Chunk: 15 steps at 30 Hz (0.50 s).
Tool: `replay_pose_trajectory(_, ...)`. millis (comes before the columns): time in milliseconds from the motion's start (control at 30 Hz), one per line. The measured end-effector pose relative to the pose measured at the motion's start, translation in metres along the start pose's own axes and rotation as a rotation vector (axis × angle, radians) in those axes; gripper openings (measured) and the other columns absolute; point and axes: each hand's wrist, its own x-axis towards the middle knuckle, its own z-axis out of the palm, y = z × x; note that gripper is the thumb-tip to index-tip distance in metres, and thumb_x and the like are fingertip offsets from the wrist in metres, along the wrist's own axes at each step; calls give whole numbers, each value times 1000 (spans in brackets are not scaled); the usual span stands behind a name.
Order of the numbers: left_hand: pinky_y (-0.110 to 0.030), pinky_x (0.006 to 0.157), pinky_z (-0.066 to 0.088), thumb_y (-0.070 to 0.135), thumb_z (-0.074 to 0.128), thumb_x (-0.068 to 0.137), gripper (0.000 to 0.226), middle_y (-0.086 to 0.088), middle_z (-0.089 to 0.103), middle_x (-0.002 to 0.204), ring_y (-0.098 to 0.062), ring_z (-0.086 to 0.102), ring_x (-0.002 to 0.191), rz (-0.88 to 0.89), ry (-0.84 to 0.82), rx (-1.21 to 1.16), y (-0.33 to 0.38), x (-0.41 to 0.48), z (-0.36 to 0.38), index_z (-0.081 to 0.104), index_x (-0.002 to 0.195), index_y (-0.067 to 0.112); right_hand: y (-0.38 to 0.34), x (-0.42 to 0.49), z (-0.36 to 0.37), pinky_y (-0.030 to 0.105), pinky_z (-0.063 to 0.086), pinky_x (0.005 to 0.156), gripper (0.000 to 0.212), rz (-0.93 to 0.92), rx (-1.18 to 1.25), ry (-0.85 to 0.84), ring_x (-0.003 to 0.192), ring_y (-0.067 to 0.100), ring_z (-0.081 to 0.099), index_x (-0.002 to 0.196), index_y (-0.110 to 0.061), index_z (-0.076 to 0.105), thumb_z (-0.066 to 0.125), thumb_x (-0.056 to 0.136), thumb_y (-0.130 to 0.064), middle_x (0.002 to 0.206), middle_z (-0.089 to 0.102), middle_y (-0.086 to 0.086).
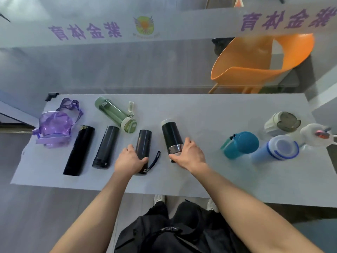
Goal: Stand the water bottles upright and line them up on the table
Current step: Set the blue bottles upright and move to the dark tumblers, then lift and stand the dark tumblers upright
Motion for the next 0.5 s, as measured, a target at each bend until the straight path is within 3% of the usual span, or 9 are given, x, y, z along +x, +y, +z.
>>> replay_pose_trajectory(133,-43,86,60,74,77,80,87,-5,67,111,-28,67,101,-25,-260,-93,-26,18,15,51,134,11,-10,3,38,39,55,83,66,159,24,-12,106,35,68,121,-12,46,72,75,-51,115,64,10)
replay_pose_trajectory(267,-43,78,68,71,87,66,73,-5,76,94,-23,75,85,4,-423,-199,-33,20,20,63,109,16,-16,-9,47,39,55,78,64,198,42,75,98,34,67,115,-14,44,73,72,-50,108,64,9)
replay_pose_trajectory(367,-36,71,68,63,86,62,61,-2,77,91,-20,76,81,72,-458,-137,-33,25,5,65,101,21,-21,-27,40,39,57,80,72,232,93,135,98,36,68,119,-13,42,78,68,-49,110,65,11)
replay_pose_trajectory(500,-41,72,70,62,81,66,67,-6,76,100,-23,77,88,161,-506,13,-24,38,-31,65,113,17,-27,-48,19,40,56,87,92,208,167,282,105,39,70,140,-10,38,87,75,-53,124,66,15)
